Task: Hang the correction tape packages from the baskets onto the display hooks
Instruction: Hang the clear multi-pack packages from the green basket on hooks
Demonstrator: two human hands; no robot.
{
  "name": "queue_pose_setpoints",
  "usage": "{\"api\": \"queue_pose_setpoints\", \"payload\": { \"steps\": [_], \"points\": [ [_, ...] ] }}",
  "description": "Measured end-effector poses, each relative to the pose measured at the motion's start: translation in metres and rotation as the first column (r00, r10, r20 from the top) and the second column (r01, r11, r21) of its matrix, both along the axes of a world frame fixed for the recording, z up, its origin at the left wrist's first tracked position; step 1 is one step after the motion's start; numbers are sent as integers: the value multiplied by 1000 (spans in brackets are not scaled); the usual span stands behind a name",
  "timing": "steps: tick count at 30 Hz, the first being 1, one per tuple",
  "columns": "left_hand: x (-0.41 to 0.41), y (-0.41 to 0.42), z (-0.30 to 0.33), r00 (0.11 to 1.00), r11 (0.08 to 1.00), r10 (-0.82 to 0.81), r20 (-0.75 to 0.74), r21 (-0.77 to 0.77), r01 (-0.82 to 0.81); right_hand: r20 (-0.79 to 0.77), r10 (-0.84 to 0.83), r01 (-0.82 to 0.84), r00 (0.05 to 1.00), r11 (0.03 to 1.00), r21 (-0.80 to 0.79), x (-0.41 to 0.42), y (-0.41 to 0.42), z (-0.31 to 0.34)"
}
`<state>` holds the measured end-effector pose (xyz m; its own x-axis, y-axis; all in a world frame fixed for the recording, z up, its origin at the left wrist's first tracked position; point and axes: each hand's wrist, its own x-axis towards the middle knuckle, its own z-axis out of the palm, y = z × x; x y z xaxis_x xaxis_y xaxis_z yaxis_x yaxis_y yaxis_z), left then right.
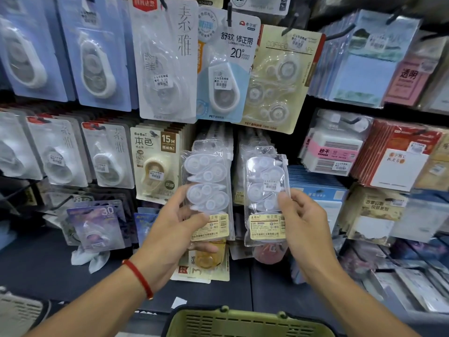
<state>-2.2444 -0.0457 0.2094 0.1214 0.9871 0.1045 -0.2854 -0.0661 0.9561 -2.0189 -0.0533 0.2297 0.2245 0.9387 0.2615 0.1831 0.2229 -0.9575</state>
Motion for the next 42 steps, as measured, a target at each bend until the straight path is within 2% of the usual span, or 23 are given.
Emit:
{"api": "queue_pose_setpoints", "payload": {
  "steps": [7,8,10,11,13,15,17,20,23,26,35,37,38,39,40,42],
  "points": [
    [-3,0,0,989,989,102,-105,115,-90,75,-19,16,997,999,39,2,1,-4],
    [-4,-1,1,989,989,94,-115,121,-80,161,-59,51,985,997,52,3,1,-4],
    [-2,-2,2,992,993,49,-115,117,-36,405,-185,128,895,978,164,2,0,-1],
    [-1,-3,2,994,994,16,-109,111,-4,472,-209,110,856,967,229,1,-1,1],
    [2,-6,2,993,993,-54,-107,100,65,516,-113,-10,849,973,229,-5,-4,4],
    [6,-8,3,984,988,-112,-137,88,125,469,59,-131,881,984,123,-10,-7,1],
    [10,-11,2,975,983,-153,-162,76,167,397,150,-190,906,980,63,-15,-8,-5],
    [15,-13,2,973,984,-164,-159,48,174,148,173,-183,974,982,51,-17,-7,-8],
    [19,-12,4,972,988,-120,-203,71,137,9,105,-106,994,992,75,-13,-2,-3],
    [23,-12,7,969,988,-98,-226,93,121,-8,49,-48,999,997,63,-6,2,-1],
    [28,-14,9,967,985,-103,-231,112,132,20,38,-40,999,993,108,2,4,4],
    [27,-12,7,957,985,-93,-273,113,128,86,-22,14,996,995,95,2,6,2],
    [26,-11,5,935,984,-58,-351,140,113,216,-98,74,971,991,115,3,7,0],
    [24,-9,3,885,978,4,-465,185,93,388,-188,125,902,975,182,4,7,-2],
    [22,-7,1,811,968,83,-579,241,73,548,-271,123,791,949,292,5,7,-3],
    [15,-1,-4,664,931,235,-710,360,55,754,-348,-51,558,892,449,2,9,-7]
  ]
}}
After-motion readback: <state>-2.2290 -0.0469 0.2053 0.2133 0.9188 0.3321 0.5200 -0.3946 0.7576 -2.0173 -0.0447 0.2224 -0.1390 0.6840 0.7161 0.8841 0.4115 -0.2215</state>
